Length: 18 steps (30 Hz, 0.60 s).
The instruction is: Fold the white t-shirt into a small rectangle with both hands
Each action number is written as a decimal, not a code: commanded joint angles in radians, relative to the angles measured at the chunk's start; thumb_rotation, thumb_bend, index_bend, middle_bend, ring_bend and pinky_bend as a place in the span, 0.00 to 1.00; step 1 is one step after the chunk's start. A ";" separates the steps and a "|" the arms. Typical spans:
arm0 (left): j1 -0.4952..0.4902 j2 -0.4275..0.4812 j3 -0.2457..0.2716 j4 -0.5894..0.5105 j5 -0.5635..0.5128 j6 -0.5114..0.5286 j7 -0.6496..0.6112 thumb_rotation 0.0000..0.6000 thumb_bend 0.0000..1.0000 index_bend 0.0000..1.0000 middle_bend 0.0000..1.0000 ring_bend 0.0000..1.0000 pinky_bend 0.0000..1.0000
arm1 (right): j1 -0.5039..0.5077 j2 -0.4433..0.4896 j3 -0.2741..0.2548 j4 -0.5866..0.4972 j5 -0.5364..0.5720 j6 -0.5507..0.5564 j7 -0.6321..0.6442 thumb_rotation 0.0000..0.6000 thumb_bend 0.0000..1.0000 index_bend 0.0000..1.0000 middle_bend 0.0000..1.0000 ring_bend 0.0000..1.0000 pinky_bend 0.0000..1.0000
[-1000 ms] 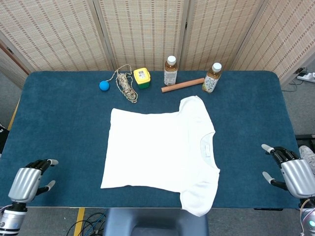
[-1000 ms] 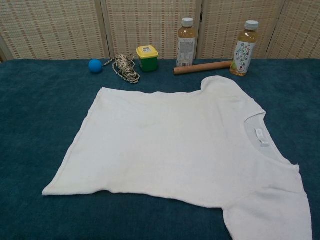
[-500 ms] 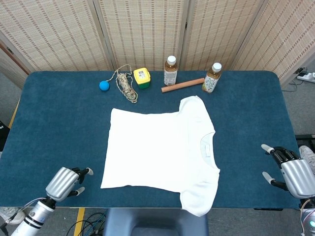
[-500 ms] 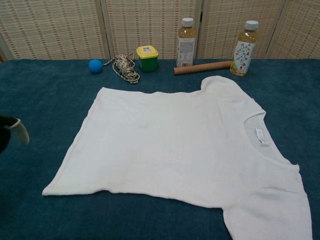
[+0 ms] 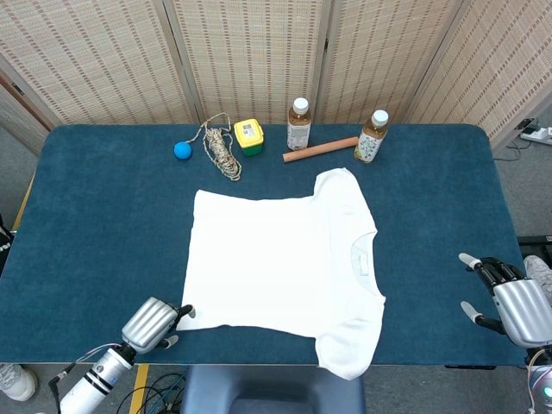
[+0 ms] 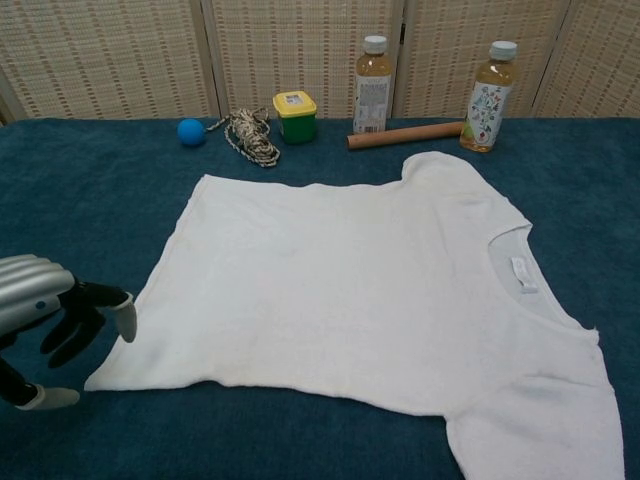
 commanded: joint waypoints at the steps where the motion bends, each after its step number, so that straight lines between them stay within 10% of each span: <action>1: -0.011 -0.022 -0.005 0.007 -0.021 -0.021 0.013 1.00 0.19 0.43 0.76 0.71 0.93 | -0.001 -0.001 0.001 0.002 0.002 0.002 0.003 1.00 0.24 0.17 0.34 0.27 0.32; 18: -0.043 -0.107 -0.036 0.069 -0.115 -0.058 0.060 1.00 0.19 0.45 0.76 0.71 0.94 | -0.015 -0.003 0.001 0.018 0.014 0.013 0.017 1.00 0.24 0.17 0.34 0.27 0.32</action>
